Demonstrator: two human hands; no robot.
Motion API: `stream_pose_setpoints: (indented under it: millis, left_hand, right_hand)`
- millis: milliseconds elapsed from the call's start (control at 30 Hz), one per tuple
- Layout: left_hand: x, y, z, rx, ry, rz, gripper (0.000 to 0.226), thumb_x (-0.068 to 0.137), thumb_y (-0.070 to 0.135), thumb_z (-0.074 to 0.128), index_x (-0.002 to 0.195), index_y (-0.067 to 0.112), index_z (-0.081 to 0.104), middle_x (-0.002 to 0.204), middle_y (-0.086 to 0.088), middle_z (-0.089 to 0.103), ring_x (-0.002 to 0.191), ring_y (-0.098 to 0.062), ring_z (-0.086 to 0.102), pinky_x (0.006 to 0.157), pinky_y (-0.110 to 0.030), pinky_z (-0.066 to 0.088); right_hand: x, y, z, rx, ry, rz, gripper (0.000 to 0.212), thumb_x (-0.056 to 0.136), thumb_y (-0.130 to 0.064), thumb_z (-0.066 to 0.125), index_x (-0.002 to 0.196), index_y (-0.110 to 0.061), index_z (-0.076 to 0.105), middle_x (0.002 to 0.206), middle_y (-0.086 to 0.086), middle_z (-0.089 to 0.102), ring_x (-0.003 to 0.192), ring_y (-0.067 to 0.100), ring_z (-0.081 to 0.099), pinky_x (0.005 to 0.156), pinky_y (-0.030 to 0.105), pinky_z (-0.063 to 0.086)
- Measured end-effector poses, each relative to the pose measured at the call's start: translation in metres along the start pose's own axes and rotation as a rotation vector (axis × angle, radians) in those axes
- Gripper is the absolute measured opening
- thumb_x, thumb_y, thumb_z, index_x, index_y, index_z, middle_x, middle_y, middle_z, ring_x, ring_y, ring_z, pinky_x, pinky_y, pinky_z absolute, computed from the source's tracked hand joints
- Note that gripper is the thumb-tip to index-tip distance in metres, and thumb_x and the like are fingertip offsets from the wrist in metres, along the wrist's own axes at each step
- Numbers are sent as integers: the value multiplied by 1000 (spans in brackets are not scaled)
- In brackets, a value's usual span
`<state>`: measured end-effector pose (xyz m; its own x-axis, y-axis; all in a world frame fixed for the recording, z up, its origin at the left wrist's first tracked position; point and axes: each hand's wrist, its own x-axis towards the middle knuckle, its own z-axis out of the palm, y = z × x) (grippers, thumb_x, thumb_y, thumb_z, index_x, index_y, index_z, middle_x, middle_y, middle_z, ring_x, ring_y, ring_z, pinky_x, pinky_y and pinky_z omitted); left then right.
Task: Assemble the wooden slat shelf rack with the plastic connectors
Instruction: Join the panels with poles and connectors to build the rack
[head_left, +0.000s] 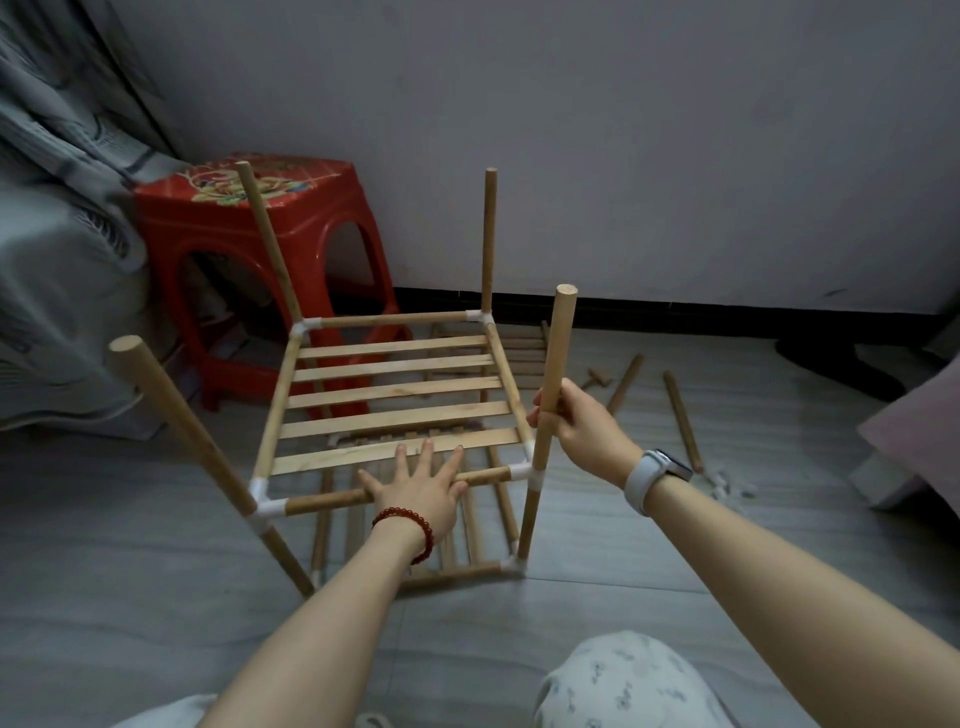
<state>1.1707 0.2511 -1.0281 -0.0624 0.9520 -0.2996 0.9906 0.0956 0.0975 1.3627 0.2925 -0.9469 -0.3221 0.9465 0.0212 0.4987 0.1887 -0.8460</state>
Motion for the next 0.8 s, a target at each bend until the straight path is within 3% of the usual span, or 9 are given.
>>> stream_pose_setpoints:
  millis: [233, 400, 533, 633, 733, 800]
  left_hand:
    - [0, 4, 0, 3, 24, -1, 49, 100, 45, 13, 147, 43, -3, 158, 0, -10, 144, -31, -12, 105, -72, -2]
    - [0, 3, 0, -4, 11, 3, 49, 101, 45, 14, 147, 43, -3, 158, 1, -11, 144, -31, -12, 106, -71, -3]
    - [-4, 1, -3, -42, -19, -19, 50, 101, 43, 16, 148, 40, 0, 158, -1, -10, 144, -31, -12, 107, -69, -5]
    - [-17, 18, -6, -133, 162, -1, 48, 99, 38, 33, 146, 30, 23, 156, -4, 15, 144, -26, 8, 112, -58, 6]
    - [-31, 52, -5, -151, 416, 206, 35, 96, 35, 41, 129, 26, 47, 132, 2, 45, 124, -15, 37, 105, -36, 27]
    - [-36, 82, 5, -187, 393, 373, 33, 95, 33, 41, 125, 22, 51, 124, 3, 51, 116, -14, 44, 99, -30, 34]
  right_hand:
    - [-2, 10, 9, 0, 147, -42, 11, 95, -4, 46, 95, -14, 50, 87, -2, 61, 85, 13, 59, 71, 11, 44]
    - [-4, 12, 16, -7, 185, -44, 12, 95, -4, 46, 96, -15, 49, 91, 3, 62, 89, 19, 61, 78, 23, 48]
    - [-6, 9, 13, 23, 119, -38, 10, 95, -5, 46, 96, -14, 50, 95, 2, 62, 92, 17, 59, 81, 23, 47]
    - [-14, 19, 4, 0, 30, 14, 19, 96, -9, 47, 113, -17, 50, 109, 2, 60, 103, 16, 58, 92, 31, 49]
    - [-29, 45, -12, -144, -70, 153, 40, 96, -20, 50, 134, -13, 41, 124, 6, 56, 114, 21, 56, 93, 31, 47]
    - [-44, 72, -27, -243, -91, 242, 38, 96, -22, 50, 132, -9, 45, 124, 10, 57, 112, 23, 56, 93, 32, 46]
